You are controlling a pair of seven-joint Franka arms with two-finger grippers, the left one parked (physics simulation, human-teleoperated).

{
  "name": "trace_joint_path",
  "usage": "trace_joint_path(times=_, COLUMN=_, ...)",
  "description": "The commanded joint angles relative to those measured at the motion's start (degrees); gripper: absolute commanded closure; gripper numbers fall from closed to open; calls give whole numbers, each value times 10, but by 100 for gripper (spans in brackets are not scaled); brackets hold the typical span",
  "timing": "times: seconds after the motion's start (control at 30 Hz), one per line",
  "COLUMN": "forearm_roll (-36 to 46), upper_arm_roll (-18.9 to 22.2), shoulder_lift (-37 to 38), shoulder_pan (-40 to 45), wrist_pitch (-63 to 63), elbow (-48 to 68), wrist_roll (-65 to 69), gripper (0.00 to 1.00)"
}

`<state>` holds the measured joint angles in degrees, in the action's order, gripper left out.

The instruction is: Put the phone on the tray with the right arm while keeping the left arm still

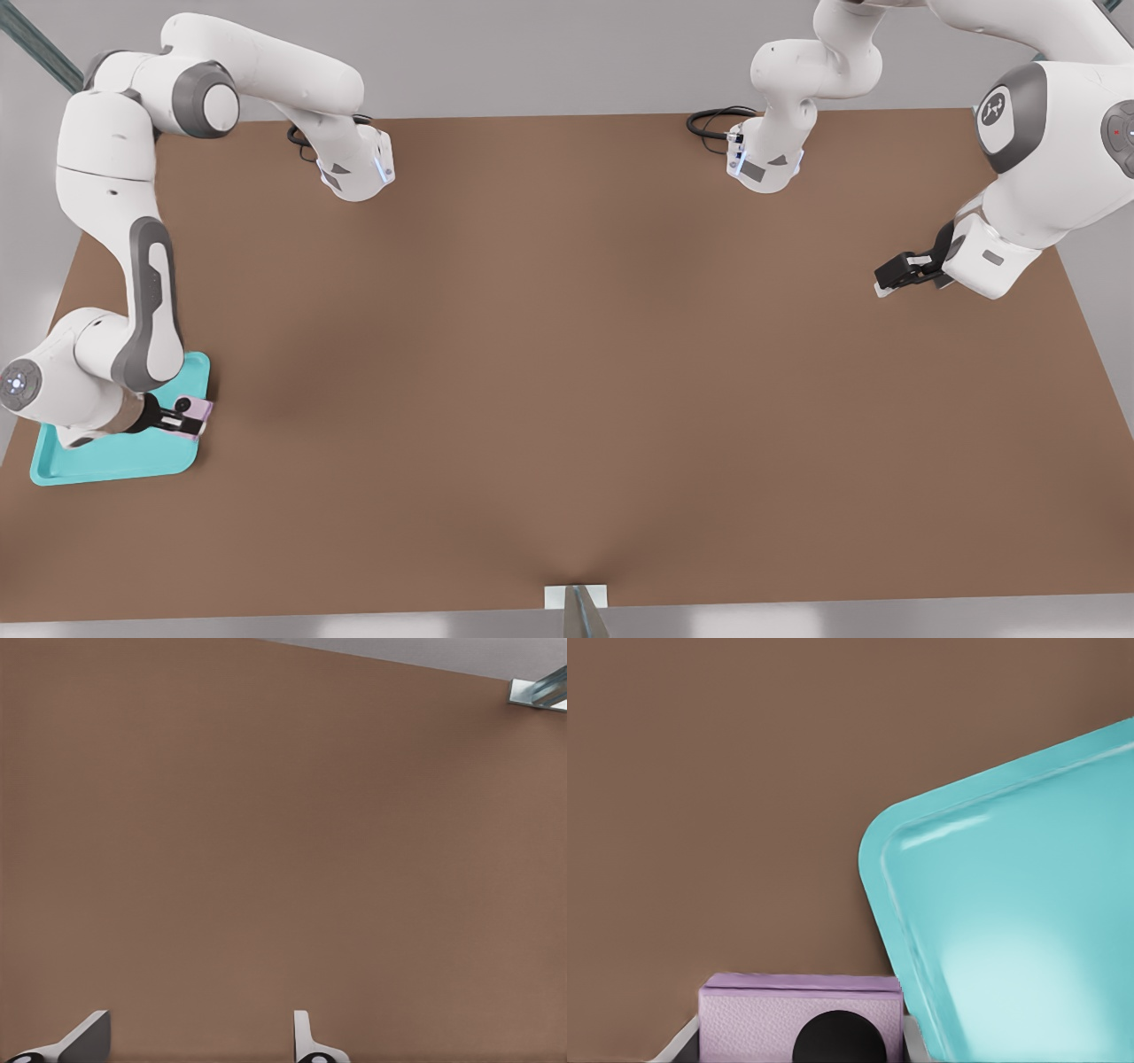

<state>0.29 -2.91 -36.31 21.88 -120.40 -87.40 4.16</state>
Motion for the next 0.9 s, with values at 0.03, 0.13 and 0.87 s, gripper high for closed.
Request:
trace_joint_path(times=0.03, forearm_roll=-4, upper_arm_roll=1, shoulder_lift=-5, shoulder_pan=36, wrist_pitch=10, elbow=7, wrist_roll=290, gripper=27)
trace_joint_path(times=0.13, forearm_roll=-4, upper_arm_roll=2, shoulder_lift=-32, shoulder_pan=66, wrist_pitch=8, elbow=17, wrist_roll=324, gripper=27)
trace_joint_path(times=0.87, forearm_roll=-64, upper_arm_roll=-289, shoulder_lift=229, shoulder_pan=13, wrist_pitch=237, elbow=45, wrist_roll=-54, gripper=0)
